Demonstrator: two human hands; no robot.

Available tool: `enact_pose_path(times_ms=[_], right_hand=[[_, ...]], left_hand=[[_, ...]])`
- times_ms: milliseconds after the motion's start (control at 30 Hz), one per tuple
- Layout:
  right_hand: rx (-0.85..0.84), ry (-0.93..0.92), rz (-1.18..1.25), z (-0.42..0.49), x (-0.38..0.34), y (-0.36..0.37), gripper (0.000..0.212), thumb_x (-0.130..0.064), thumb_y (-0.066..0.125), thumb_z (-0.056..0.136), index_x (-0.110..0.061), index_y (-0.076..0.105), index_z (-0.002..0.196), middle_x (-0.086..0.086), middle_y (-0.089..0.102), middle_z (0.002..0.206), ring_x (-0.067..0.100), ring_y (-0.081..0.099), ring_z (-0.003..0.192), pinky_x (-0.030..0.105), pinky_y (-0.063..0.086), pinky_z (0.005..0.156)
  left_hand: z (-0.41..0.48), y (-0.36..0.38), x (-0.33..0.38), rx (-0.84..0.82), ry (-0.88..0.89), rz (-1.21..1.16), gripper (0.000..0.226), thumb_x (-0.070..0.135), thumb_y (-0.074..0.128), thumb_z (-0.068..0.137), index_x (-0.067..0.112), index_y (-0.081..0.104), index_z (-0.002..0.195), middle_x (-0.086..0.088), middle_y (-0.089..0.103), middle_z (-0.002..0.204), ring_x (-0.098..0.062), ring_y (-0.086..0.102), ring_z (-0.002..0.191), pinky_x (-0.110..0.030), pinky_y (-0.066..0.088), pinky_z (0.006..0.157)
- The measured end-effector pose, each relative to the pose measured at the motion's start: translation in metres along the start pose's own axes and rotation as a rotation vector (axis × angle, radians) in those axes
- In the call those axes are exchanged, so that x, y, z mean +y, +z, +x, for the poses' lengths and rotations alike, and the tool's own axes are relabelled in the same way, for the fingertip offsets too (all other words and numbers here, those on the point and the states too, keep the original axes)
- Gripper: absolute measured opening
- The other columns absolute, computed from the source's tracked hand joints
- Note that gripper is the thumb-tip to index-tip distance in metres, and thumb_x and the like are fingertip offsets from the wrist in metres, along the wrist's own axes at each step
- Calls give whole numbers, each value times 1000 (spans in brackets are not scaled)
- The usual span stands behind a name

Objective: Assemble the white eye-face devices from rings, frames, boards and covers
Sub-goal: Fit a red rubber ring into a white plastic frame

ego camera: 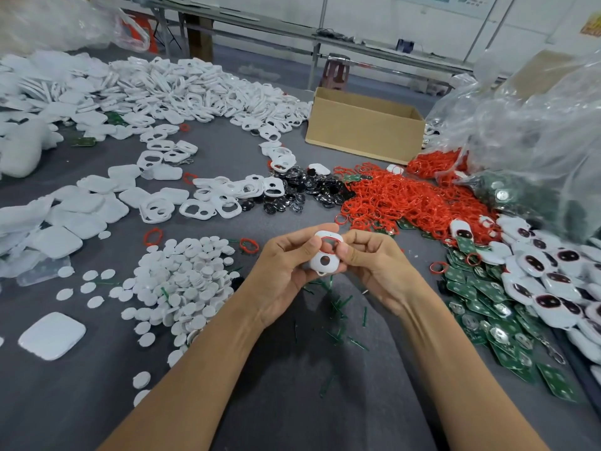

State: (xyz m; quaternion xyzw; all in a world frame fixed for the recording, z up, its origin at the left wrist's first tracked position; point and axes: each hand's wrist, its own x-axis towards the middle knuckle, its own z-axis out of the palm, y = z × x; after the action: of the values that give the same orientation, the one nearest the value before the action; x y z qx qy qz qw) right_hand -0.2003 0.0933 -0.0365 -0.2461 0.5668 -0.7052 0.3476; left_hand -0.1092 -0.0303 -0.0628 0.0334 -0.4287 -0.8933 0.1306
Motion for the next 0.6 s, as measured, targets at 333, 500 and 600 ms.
enact_pose_path(times_ms=[333, 500, 600], right_hand=[[124, -118, -223, 4, 7, 2, 13, -6, 68, 78, -2, 64, 89, 7, 67, 71, 12, 60, 58, 25, 50, 63], [485, -383, -627, 8, 20, 17, 6, -10, 79, 76, -13, 73, 76, -4, 71, 69, 2, 61, 57, 16, 48, 59], [562, -428, -705, 9, 22, 19, 6, -8, 76, 78, -11, 74, 73, -8, 70, 65, -3, 59, 53, 13, 47, 58]], left_hand=[[3, 0, -3, 78, 13, -24, 31, 12, 59, 80, 5, 68, 110, -6, 73, 87, -17, 68, 82, -37, 58, 83], [7, -2, -7, 213, 54, 49, 25, 10, 61, 84, 16, 71, 106, -1, 75, 91, -10, 67, 80, -28, 55, 80], [6, 0, -7, 229, 99, 59, 24, 7, 62, 84, 16, 71, 103, -3, 76, 89, -9, 69, 80, -27, 56, 83]])
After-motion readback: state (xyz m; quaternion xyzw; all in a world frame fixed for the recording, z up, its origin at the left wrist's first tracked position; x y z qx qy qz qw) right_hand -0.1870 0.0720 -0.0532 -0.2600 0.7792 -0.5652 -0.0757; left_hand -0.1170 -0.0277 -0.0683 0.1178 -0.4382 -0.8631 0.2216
